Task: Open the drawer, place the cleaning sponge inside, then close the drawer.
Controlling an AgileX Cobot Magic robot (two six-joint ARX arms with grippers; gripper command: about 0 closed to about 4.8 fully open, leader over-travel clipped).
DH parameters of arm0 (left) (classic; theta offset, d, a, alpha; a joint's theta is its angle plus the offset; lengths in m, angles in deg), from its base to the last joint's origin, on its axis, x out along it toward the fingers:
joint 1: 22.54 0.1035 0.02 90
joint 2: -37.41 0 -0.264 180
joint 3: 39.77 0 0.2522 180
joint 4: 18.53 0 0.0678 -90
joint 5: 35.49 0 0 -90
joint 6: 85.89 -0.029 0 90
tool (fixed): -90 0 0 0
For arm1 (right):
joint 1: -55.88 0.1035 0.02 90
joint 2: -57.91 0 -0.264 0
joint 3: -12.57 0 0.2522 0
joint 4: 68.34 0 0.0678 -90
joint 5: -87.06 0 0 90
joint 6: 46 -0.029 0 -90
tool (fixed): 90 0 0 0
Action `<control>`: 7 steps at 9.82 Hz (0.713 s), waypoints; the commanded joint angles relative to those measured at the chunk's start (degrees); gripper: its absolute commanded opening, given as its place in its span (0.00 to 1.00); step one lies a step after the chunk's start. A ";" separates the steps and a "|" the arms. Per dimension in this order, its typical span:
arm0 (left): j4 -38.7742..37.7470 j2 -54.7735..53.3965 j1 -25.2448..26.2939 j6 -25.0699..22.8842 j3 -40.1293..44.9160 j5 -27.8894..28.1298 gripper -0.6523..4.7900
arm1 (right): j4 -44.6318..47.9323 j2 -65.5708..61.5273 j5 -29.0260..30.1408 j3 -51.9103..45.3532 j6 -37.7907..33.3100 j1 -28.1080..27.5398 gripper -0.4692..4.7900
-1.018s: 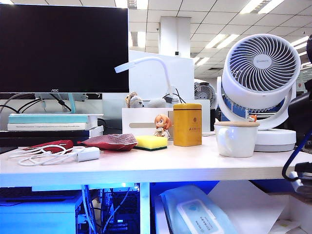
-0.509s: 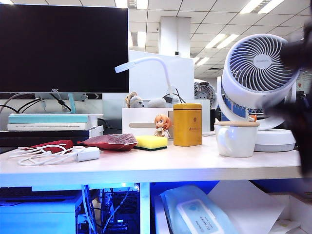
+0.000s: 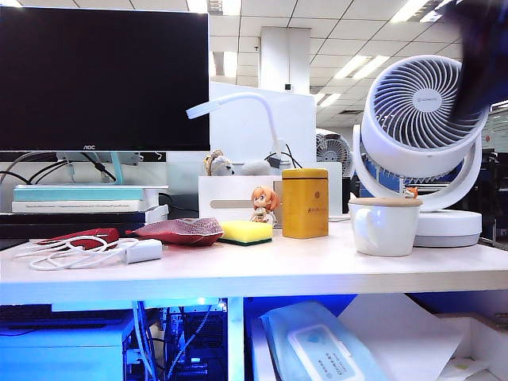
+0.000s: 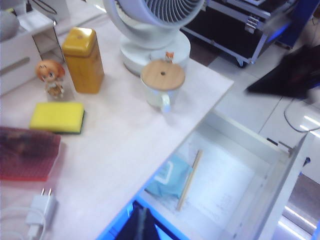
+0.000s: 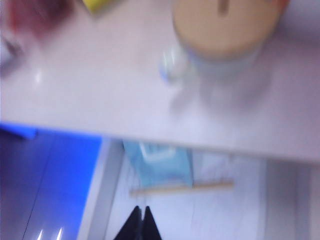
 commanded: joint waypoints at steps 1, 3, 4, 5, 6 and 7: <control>3.30 -0.22 0.00 -0.17 -0.28 0.13 0.11 | 2.34 9.94 2.27 0.39 0.15 0.22 0.08; 6.14 -3.06 0.00 0.87 -0.28 0.17 0.11 | 4.81 18.14 4.70 0.39 -0.09 0.26 0.08; 9.25 -5.66 0.00 4.11 -0.28 0.17 0.11 | 4.61 21.03 6.25 0.39 -0.07 0.35 0.08; 11.34 -7.41 0.00 5.03 -0.28 0.17 0.11 | 4.57 22.14 6.25 0.39 -0.02 0.66 0.08; 15.50 -11.06 0.00 5.27 -0.28 0.20 0.11 | 4.61 24.28 6.99 0.39 -0.04 2.34 0.08; 24.28 -19.34 0.02 5.81 -0.28 3.80 0.11 | 4.61 25.33 8.70 0.39 0.63 5.25 0.08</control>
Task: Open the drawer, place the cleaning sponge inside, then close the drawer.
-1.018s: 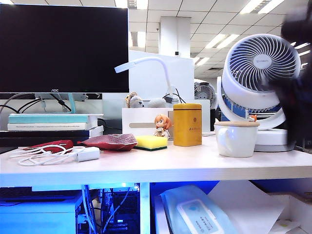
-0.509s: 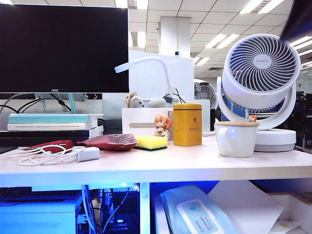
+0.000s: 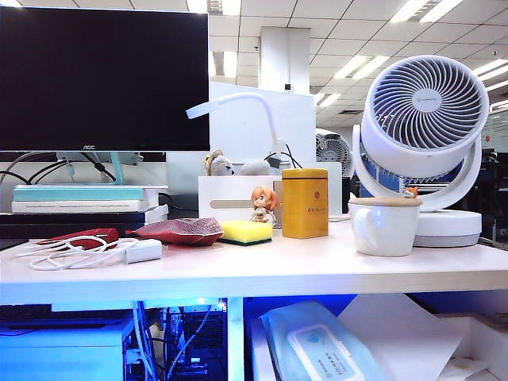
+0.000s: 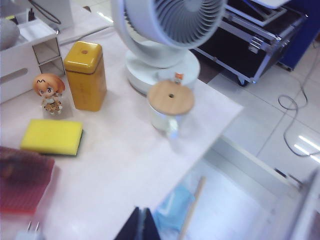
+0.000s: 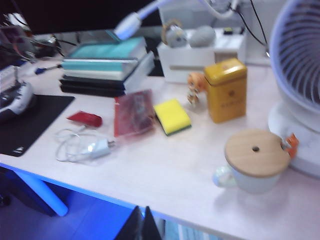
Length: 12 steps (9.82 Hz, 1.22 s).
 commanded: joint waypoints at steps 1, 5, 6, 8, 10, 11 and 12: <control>18.71 -15.39 0.04 0.66 -0.20 7.98 0.11 | 0.55 2.10 3.65 0.17 1.07 5.60 0.08; 33.35 -36.54 0.44 0.79 -2.82 11.30 0.85 | -0.61 2.40 3.65 0.20 1.03 7.37 0.67; 33.38 -40.02 0.44 0.79 -5.73 11.47 1.00 | -0.90 2.40 3.72 0.17 -0.20 7.37 0.67; 32.54 -54.55 0.44 0.90 -22.62 15.87 1.00 | -1.14 2.40 4.04 0.17 -1.33 7.34 0.67; 32.24 -62.58 0.44 5.42 -27.32 17.86 1.00 | -1.14 2.36 4.07 0.17 -1.57 7.37 0.67; 32.74 -67.80 0.44 5.73 -27.32 17.92 0.46 | -1.11 2.36 3.85 0.17 -1.62 7.32 0.62; 32.74 -67.80 0.44 5.70 -27.32 17.90 0.20 | -1.11 2.36 3.85 0.17 -1.62 7.30 0.60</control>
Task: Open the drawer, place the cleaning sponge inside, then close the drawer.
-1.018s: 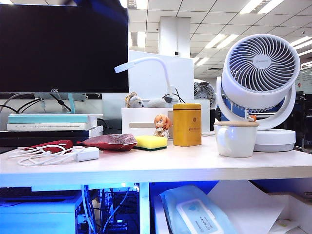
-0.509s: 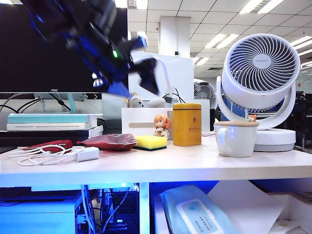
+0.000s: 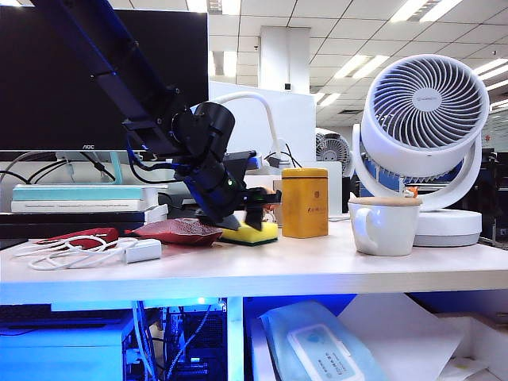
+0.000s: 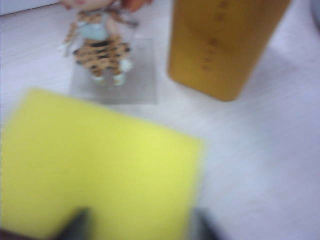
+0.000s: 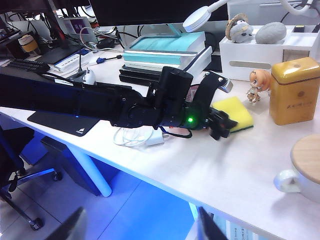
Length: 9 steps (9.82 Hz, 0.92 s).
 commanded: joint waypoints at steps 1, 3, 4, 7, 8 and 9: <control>-2.01 1.84 -0.15 0.13 -0.37 -2.12 0.11 | 0.26 0.07 -0.09 0.17 0.00 -0.09 0.61; -11.19 9.94 -0.22 0.13 -0.37 -10.34 0.11 | -6.14 0.17 -0.72 0.17 3.72 -0.11 0.21; -16.70 13.11 -0.26 0.13 -0.37 -14.62 0.11 | -7.17 0.22 -0.68 0.20 3.67 -0.11 0.08; -36.00 24.06 -4.96 0.13 -0.39 -28.70 0.11 | -26.99 0.35 -7.39 4.37 3.72 -0.13 0.08; -37.35 24.06 -6.71 0.11 -0.39 -29.20 0.11 | -28.83 0.33 -7.91 4.68 3.67 -0.11 0.08; -39.36 24.00 -9.86 0.09 -0.37 -28.89 0.11 | -29.92 0.39 -7.89 4.87 3.65 -0.11 0.08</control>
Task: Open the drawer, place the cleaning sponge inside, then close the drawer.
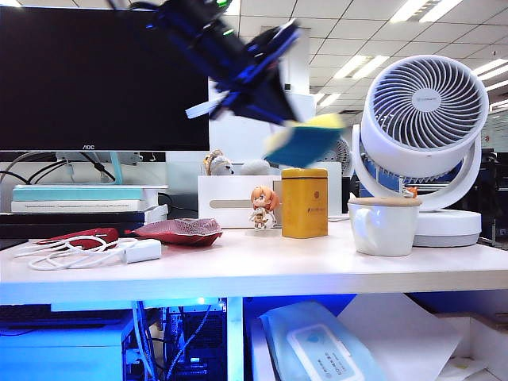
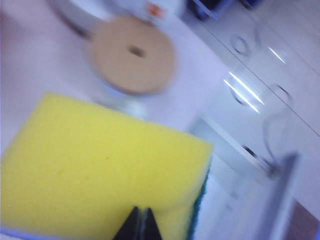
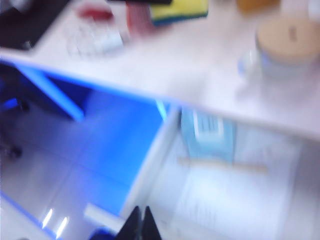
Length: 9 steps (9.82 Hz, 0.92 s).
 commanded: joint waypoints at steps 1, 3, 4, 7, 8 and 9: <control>-3.89 -3.78 -12.31 0.00 -0.20 -0.28 0.11 | -2.97 0.20 -1.16 2.58 -0.04 0.04 0.08; -2.80 -15.82 -16.22 3.69 -0.20 -1.05 0.11 | -5.11 0.20 -2.36 2.58 -0.04 0.04 0.08; -1.46 -18.97 -16.41 4.24 -0.20 -2.03 0.11 | -5.09 0.17 -2.40 2.58 -0.04 0.04 0.08; 1.75 -21.79 -16.90 8.59 -0.22 -3.06 0.40 | -4.98 0.11 -3.10 2.58 -0.04 0.04 0.08; 1.68 -21.79 -16.92 10.19 -0.22 -3.28 0.78 | -4.98 0.07 -3.32 2.58 -0.04 0.04 0.08; 1.60 -21.79 -16.96 10.23 -0.22 -3.30 0.82 | -5.01 0.04 -3.45 2.58 -0.04 0.04 0.08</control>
